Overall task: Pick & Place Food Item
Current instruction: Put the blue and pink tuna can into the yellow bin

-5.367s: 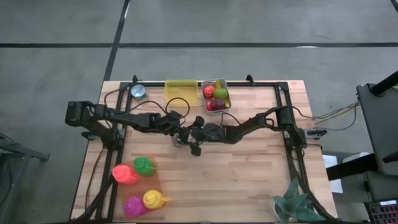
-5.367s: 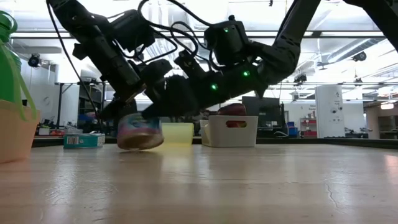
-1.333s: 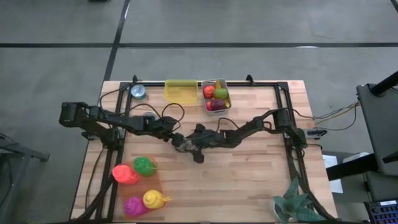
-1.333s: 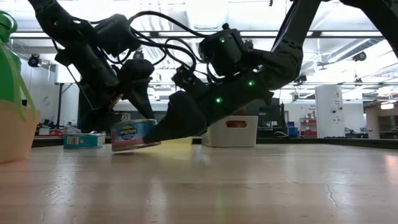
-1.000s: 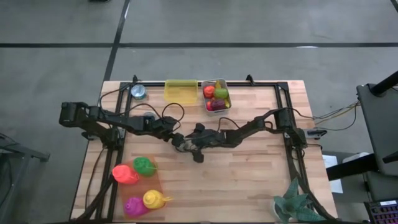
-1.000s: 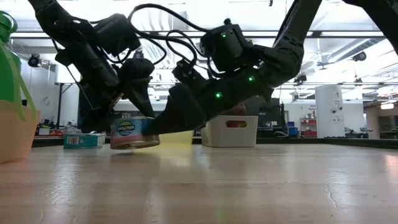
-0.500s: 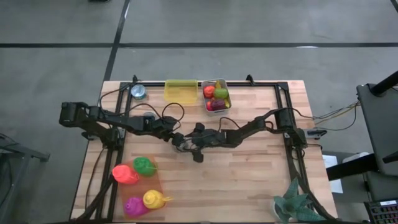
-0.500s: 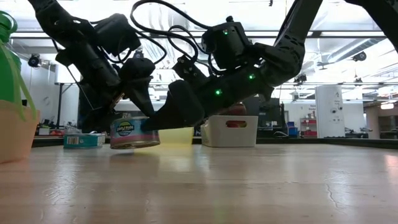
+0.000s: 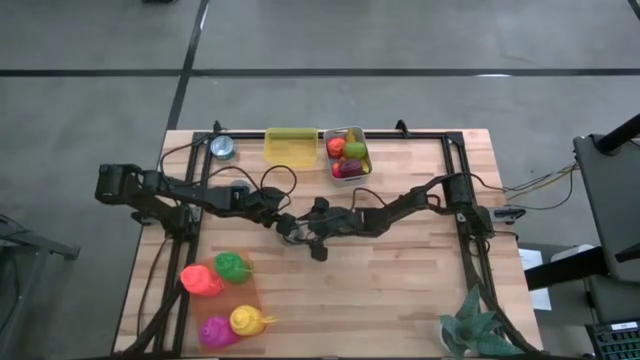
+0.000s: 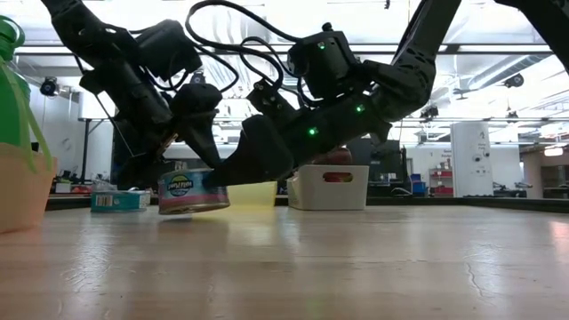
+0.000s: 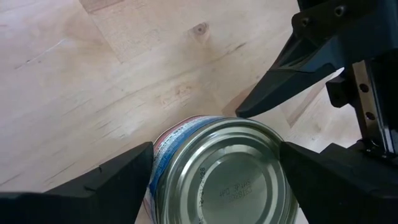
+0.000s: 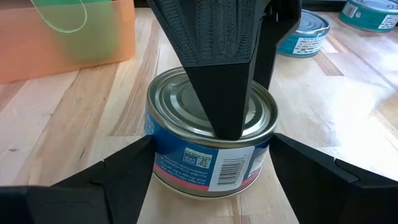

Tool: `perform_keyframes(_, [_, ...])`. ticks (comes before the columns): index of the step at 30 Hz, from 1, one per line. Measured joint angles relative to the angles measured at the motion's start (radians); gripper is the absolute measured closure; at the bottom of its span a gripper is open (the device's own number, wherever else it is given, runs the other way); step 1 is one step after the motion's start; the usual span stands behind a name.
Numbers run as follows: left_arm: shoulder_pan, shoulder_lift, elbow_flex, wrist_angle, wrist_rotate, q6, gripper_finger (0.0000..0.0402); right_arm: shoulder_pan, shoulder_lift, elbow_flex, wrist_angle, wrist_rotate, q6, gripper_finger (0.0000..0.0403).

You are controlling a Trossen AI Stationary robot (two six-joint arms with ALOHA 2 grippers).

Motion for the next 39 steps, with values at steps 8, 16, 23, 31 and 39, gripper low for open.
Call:
perform_keyframes(8, [0.001, 0.0, 0.0, -0.014, -0.002, -0.027, 0.011, 0.0, 0.0, -0.002, -0.007, -0.004, 0.0, 0.0097])
perform_keyframes(16, [0.001, -0.001, -0.001, -0.018, -0.008, -0.033, 0.0224, 0.001, 0.0, -0.005, -0.015, -0.008, 0.002, 0.0097])
perform_keyframes(23, [0.003, -0.006, 0.0, -0.051, -0.016, -0.046, 0.0311, 0.002, 0.0, -0.005, -0.012, -0.013, 0.001, 0.0097])
perform_keyframes(31, [0.004, -0.008, 0.002, -0.061, -0.023, -0.051, 0.0355, 0.002, 0.0, -0.006, -0.014, -0.007, 0.002, 0.0097])
perform_keyframes(39, [0.004, -0.006, 0.002, -0.061, -0.023, -0.051, 0.0357, 0.002, 0.002, -0.006, -0.019, -0.006, 0.002, 0.0097])
